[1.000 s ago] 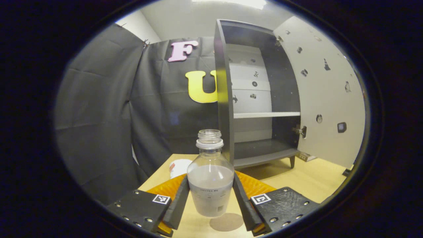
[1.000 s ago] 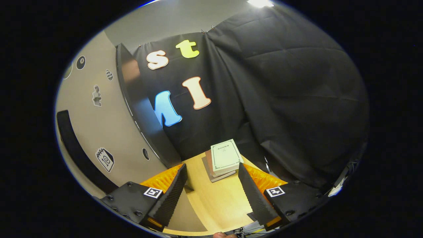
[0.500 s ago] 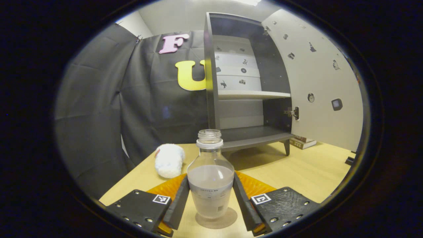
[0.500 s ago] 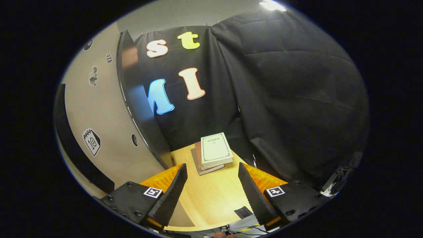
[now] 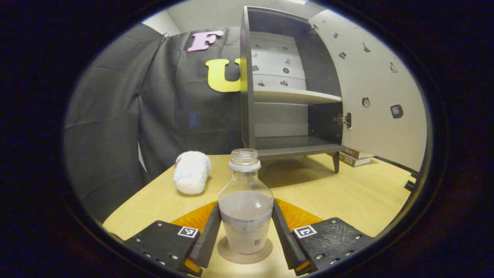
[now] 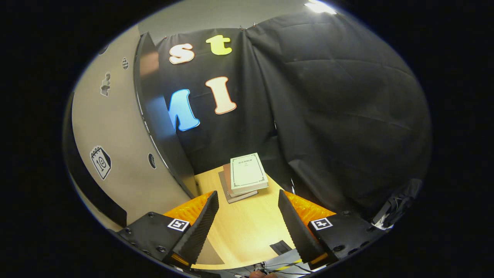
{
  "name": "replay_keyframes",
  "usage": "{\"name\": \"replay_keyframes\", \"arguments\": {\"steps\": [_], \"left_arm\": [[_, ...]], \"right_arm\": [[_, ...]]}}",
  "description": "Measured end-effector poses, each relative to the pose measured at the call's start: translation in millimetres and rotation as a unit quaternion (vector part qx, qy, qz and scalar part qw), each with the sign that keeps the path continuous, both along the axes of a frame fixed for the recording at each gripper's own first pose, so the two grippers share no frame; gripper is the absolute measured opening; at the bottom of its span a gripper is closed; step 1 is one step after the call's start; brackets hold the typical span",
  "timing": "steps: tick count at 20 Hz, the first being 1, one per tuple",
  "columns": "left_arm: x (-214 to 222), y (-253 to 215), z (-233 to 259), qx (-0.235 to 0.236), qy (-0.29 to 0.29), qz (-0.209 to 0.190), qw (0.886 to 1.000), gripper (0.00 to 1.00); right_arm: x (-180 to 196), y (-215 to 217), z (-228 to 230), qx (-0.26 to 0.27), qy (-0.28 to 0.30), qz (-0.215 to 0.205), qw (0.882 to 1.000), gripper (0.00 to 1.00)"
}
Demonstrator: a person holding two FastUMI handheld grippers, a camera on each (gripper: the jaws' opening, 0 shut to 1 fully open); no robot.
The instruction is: Open the cabinet door with the right hand, grasp the bottle in the cabinet with the left hand and place it on the coaster, then close the cabinet door with the right hand.
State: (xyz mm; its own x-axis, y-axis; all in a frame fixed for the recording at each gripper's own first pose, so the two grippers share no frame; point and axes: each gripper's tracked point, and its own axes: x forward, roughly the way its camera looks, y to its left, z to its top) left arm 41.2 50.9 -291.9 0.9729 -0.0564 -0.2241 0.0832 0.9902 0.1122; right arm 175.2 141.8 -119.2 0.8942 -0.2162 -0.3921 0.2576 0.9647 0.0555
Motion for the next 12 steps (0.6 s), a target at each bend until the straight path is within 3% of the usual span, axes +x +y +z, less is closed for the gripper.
{"name": "replay_keyframes", "arguments": {"steps": [10, 11, 12], "left_arm": [[-11, 6, -13, 0.014, 0.039, -0.003, 0.999, 0.76], [-12, 10, -14, 0.020, 0.044, 0.001, 0.999, 0.78], [-10, 11, -12, 0.025, 0.041, 0.003, 0.999, 0.88]], "right_arm": [[6, 3, 0, -0.001, -0.008, 0.002, 1.000, 0.98], [7, 2, -1, -0.004, -0.008, 0.002, 1.000, 0.98], [7, 3, -2, -0.004, -0.007, 0.003, 1.000, 0.99]]}}
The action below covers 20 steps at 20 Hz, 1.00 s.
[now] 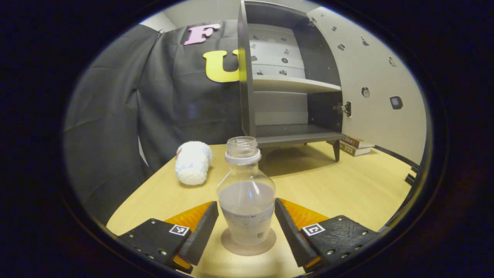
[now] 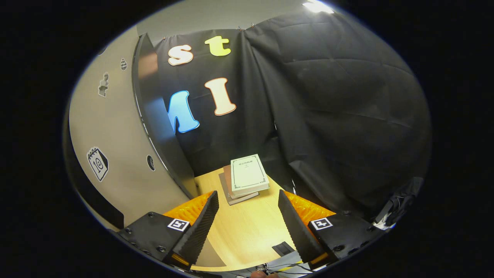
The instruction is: Open the cabinet door with the right hand, grasp the bottle in the cabinet with the left hand and place it on the coaster, then close the cabinet door with the right hand.
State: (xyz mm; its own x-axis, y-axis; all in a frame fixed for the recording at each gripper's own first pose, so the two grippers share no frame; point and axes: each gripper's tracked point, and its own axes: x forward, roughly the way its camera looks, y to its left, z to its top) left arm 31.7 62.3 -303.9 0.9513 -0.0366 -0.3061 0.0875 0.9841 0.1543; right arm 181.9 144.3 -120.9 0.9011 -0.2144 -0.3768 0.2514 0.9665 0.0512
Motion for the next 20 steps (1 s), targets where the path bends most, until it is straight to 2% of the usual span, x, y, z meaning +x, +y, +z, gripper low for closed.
{"name": "replay_keyframes", "arguments": {"steps": [5, 11, 13, 17, 20], "left_arm": [[-6, -2, 32, -0.007, -0.020, -0.010, 1.000, 0.89], [-20, -5, 103, 0.000, -0.056, -0.003, 0.998, 0.90], [-21, -5, 128, -0.001, -0.064, 0.011, 0.998, 0.90], [-23, -21, 166, -0.041, -0.062, 0.044, 0.996, 0.89], [-24, -31, 206, -0.062, -0.075, 0.075, 0.992, 0.88]], "right_arm": [[-6, 5, -5, 0.000, -0.001, 0.007, 1.000, 0.98], [-21, -6, -19, -0.006, -0.009, -0.003, 1.000, 0.98], [-23, -12, -20, -0.004, -0.012, -0.007, 1.000, 0.98], [-11, -34, -5, -0.006, -0.045, -0.025, 0.999, 0.98], [-3, -41, 7, -0.007, -0.060, -0.011, 0.998, 0.98]]}}
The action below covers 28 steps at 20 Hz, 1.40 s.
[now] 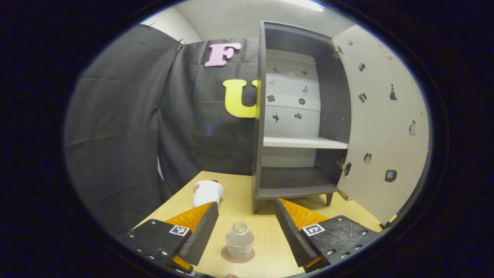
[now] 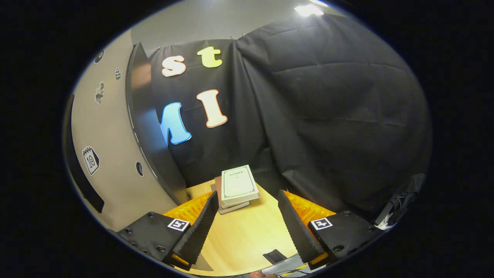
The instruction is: Open the cabinet door with the right hand, grasp the bottle in the cabinet with the left hand and place it on the coaster, then close the cabinet door with the right hand.
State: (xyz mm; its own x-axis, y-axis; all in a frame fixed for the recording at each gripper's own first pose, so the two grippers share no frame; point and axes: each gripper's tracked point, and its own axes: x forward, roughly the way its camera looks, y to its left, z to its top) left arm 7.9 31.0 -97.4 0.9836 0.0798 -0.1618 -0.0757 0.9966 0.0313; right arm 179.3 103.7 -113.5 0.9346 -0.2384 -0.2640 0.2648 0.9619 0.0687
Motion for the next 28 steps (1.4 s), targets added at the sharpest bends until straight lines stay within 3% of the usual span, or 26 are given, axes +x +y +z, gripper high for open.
{"name": "replay_keyframes", "arguments": {"steps": [7, 12, 16, 17, 24, 28], "left_arm": [[-8, -22, 60, -0.002, -0.013, 0.042, 0.999, 0.88], [-26, -33, 70, -0.002, -0.003, 0.085, 0.996, 0.88], [-48, -38, 77, 0.006, -0.006, 0.117, 0.993, 0.88], [-53, -40, 79, 0.008, -0.004, 0.125, 0.992, 0.88], [-73, -60, 95, 0.031, -0.010, 0.133, 0.991, 0.88], [-71, -58, 102, 0.032, -0.014, 0.127, 0.991, 0.88]], "right_arm": [[8, 20, 45, -0.073, -0.036, 0.096, 0.992, 0.98], [2, 73, 70, -0.052, -0.047, 0.213, 0.975, 0.98], [0, 88, 91, -0.030, -0.052, 0.275, 0.960, 0.93], [1, 91, 94, -0.029, -0.054, 0.287, 0.956, 0.98], [-10, 125, 102, -0.049, -0.051, 0.356, 0.932, 0.98], [-15, 127, 103, -0.057, -0.045, 0.351, 0.933, 0.96]]}}
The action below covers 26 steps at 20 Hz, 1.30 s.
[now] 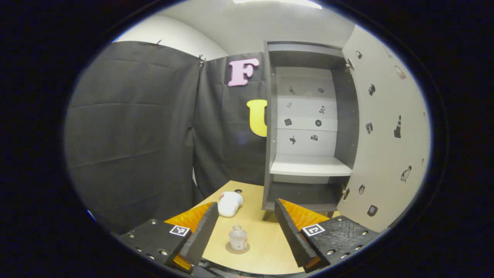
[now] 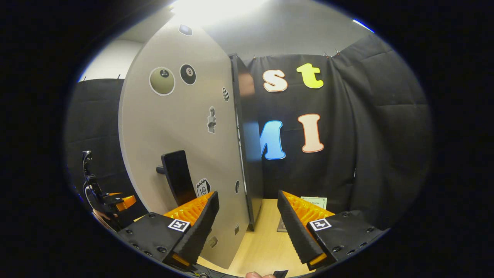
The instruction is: Open the cabinet door with the right hand, grasp the bottle in the cabinet with the left hand and place it on the coaster, then close the cabinet door with the right hand.
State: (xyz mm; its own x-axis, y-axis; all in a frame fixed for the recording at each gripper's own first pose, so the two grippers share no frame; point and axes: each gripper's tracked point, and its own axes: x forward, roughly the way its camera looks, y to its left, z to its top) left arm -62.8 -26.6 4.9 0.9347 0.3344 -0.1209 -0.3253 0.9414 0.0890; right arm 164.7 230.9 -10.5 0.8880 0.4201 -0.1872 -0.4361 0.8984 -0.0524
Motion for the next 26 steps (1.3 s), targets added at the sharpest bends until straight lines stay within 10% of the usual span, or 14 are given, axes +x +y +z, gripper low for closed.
{"name": "replay_keyframes", "arguments": {"steps": [26], "left_arm": [[45, 153, 3, -0.009, 0.008, -0.042, 0.999, 0.88]], "right_arm": [[-6, 239, -29, 0.020, 0.026, 0.051, 0.998, 0.98]]}}
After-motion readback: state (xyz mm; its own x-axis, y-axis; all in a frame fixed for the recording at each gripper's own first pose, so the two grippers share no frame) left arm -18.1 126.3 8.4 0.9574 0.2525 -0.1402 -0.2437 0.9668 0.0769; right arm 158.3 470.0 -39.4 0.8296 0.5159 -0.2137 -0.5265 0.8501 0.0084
